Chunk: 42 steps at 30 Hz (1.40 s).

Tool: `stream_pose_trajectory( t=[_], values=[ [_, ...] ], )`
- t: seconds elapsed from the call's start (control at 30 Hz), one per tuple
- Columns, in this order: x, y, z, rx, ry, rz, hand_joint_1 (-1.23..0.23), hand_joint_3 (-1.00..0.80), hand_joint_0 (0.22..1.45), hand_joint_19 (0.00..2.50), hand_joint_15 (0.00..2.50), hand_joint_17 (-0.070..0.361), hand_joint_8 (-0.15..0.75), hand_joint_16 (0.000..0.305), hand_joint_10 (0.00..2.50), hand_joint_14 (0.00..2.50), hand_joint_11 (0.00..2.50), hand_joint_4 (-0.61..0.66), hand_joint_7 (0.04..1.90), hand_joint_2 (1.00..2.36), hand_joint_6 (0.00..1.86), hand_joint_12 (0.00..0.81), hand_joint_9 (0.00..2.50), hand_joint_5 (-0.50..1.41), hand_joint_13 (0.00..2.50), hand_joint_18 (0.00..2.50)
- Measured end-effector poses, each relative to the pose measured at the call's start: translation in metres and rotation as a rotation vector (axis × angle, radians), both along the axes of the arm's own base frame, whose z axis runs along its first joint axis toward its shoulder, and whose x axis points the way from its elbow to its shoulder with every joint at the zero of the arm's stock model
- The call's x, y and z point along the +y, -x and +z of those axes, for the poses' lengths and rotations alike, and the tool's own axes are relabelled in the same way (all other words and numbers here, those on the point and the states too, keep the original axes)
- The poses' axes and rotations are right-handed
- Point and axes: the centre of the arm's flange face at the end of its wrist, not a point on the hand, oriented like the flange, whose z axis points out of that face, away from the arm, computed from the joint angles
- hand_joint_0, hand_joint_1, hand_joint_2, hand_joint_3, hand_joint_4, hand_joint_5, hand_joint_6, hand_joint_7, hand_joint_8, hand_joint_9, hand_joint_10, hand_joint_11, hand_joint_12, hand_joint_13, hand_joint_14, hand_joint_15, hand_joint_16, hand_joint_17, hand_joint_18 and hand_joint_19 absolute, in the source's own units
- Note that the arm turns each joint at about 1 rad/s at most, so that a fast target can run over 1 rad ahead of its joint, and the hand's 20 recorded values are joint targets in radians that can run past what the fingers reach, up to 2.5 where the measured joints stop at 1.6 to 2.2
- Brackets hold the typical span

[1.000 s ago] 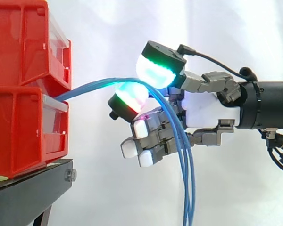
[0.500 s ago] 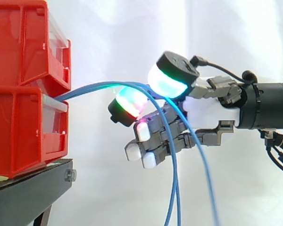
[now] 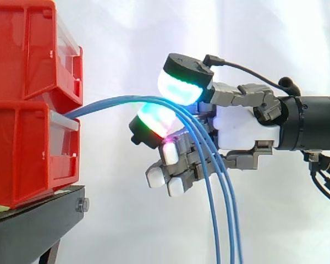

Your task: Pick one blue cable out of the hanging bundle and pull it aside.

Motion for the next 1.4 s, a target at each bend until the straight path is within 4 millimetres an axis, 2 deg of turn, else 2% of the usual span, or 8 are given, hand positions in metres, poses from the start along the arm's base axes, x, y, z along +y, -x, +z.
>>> stream_pose_trajectory(
  t=[0.13,0.33,0.53,0.67,0.73,0.87,1.13,1.4],
  values=[
    [0.0009,0.0,-0.0001,0.002,0.0,0.001,-0.81,-0.12,0.65,0.52,0.44,0.092,0.229,0.041,0.02,0.02,0.54,-0.1,0.95,1.02,0.96,0.256,0.92,-0.13,0.74,0.68],
    [0.0014,0.0001,-0.0006,0.004,0.003,-0.001,-0.88,-0.35,0.75,0.47,0.43,0.083,0.181,0.037,0.02,0.02,0.54,-0.2,1.05,1.01,0.97,0.231,0.89,-0.13,0.72,0.67],
    [0.0018,0.0,-0.0007,0.004,0.009,-0.001,-0.94,-0.5,0.61,0.49,0.44,0.079,0.178,0.035,0.02,0.02,0.55,-0.04,0.92,1.0,0.94,0.225,0.96,-0.1,0.76,0.69],
    [0.0019,-0.0002,-0.0005,0.002,0.012,-0.001,-0.69,-0.5,0.44,0.51,0.43,0.102,0.232,0.045,0.02,0.02,0.5,0.0,0.89,1.0,0.9,0.276,1.06,-0.08,0.82,0.75],
    [0.0018,-0.0003,-0.0004,0.001,0.014,-0.002,-0.47,-0.5,0.44,0.53,0.44,0.106,0.252,0.047,0.01,0.02,0.5,0.0,0.94,1.0,0.87,0.28,1.11,-0.07,0.83,0.75],
    [0.0018,-0.0004,-0.0004,0.0,0.024,-0.003,-0.27,-0.5,0.54,0.6,0.47,0.093,0.223,0.042,0.02,0.02,0.51,-0.02,0.97,1.0,0.86,0.255,1.1,-0.07,0.81,0.68],
    [0.0014,-0.0004,-0.0004,0.0,0.036,-0.004,-0.61,-0.15,0.58,0.54,0.46,0.118,0.278,0.053,0.02,0.02,0.54,-0.01,1.02,1.01,0.89,0.301,1.1,-0.08,0.86,0.79],
    [0.0017,-0.0002,-0.0008,0.001,0.037,-0.004,-0.81,-0.1,0.65,0.53,0.47,0.103,0.226,0.046,0.02,0.02,0.62,-0.1,0.91,1.01,0.96,0.272,0.97,-0.13,0.77,0.72]
  ],
)
